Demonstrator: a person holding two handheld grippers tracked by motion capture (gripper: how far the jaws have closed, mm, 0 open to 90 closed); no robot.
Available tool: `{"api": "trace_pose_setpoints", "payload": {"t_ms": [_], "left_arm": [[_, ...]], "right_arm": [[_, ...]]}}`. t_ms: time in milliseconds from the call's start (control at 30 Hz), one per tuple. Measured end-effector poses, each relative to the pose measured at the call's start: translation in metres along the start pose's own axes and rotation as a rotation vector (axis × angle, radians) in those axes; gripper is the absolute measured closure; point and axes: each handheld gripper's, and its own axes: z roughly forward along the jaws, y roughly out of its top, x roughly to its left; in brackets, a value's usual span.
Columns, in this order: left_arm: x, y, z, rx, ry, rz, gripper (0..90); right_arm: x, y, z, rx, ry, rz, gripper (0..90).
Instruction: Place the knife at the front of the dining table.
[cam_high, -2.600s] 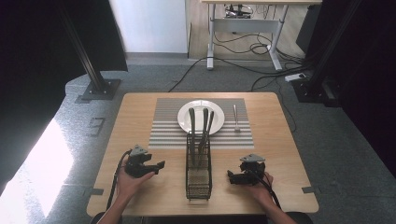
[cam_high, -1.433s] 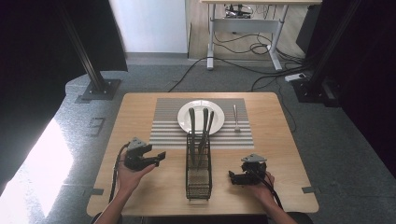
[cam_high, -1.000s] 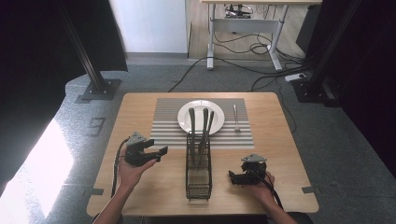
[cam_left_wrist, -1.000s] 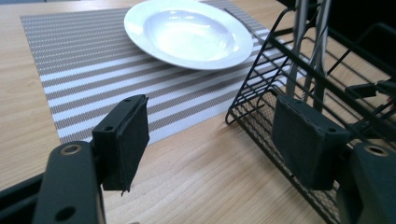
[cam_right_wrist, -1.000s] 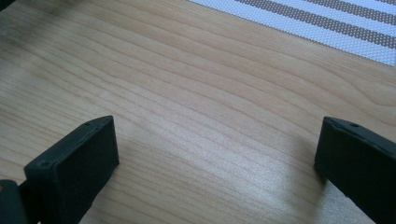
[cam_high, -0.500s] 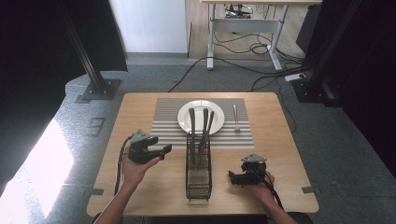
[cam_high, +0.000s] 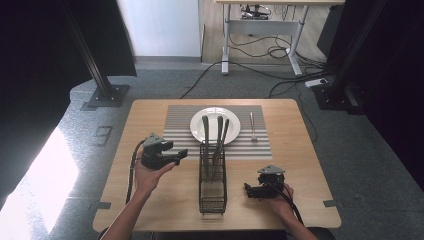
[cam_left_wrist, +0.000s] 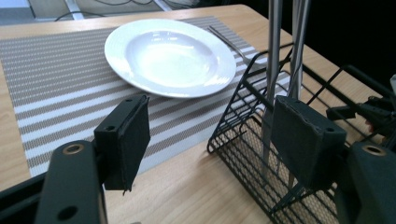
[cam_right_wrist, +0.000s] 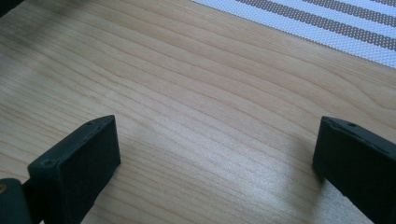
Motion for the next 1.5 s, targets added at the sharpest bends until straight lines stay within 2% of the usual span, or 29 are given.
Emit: {"api": "trace_pose_setpoints", "payload": {"t_ms": [333,733,1167,1300,1500], "left_arm": [[-0.005,0.014,0.014,-0.009,-0.02,-0.002,30.1],[-0.016,0.029,0.027,-0.007,-0.038,0.016,30.2],[-0.023,0.039,0.045,0.009,-0.055,0.023,31.4],[-0.023,0.04,0.049,0.012,-0.057,0.015,33.3],[-0.025,0.044,0.057,0.007,-0.064,0.012,41.6]], "right_arm": [[0.0,0.0,0.0,0.0,0.0,0.002,0.5],[0.0,0.0,0.0,0.001,0.001,0.005,0.6],[0.0,0.0,0.0,0.0,0.003,0.003,1.2],[0.0,0.0,0.0,0.0,0.004,0.002,1.2],[0.0,0.0,0.0,-0.002,0.004,0.001,1.6]]}}
